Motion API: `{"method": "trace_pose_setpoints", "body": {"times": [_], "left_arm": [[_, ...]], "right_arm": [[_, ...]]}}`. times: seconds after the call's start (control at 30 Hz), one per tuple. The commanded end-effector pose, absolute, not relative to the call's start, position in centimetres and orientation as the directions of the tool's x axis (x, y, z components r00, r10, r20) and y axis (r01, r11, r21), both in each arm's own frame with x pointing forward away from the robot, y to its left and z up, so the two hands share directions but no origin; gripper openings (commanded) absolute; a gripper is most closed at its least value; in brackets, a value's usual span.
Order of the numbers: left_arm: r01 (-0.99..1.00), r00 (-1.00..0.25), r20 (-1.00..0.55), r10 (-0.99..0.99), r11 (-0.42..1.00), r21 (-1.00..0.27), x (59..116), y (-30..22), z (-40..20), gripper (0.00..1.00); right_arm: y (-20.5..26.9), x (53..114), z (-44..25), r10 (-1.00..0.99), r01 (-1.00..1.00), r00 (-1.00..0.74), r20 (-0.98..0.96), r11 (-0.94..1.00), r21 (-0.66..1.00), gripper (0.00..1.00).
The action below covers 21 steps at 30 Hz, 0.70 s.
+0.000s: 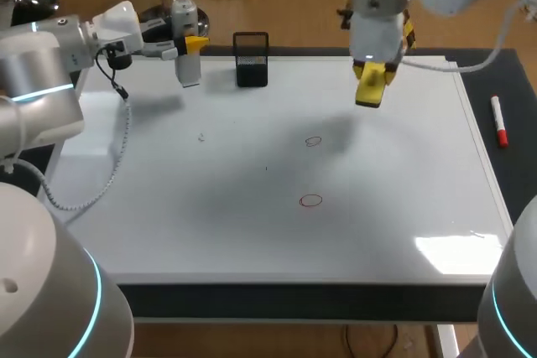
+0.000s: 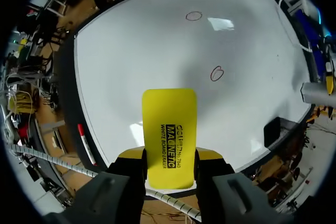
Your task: Pick up the inspection probe, press it on each red-marked spot on the whiteboard one by one, put down the probe, pick up the eraser, and wipe off all the red marks.
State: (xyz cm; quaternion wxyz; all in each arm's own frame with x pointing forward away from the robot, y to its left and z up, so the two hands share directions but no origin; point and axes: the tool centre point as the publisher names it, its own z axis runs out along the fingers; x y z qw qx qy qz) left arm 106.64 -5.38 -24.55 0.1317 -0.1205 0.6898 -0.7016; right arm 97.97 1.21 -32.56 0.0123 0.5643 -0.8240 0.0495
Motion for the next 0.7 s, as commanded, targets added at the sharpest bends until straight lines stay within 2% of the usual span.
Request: {"method": "trace_pose_setpoints", "body": {"times": [0.03, 0.7], "left_arm": [[0.02, -0.935, -0.014, -0.354, -0.015, -1.0, 106.6, -5.5, -24.5, 0.0], [0.02, -0.935, -0.014, -0.354, -0.015, -1.0, 106.6, -5.5, -24.5, 0.0]], "right_arm": [[3.4, 96.2, -32.7, -0.935, -0.937, -0.342, 0.097, 0.332, -0.108, 0.0], [9.9, 91.9, -34.9, -0.976, -0.974, -0.217, 0.01, 0.215, -0.075, 0.0]]}}
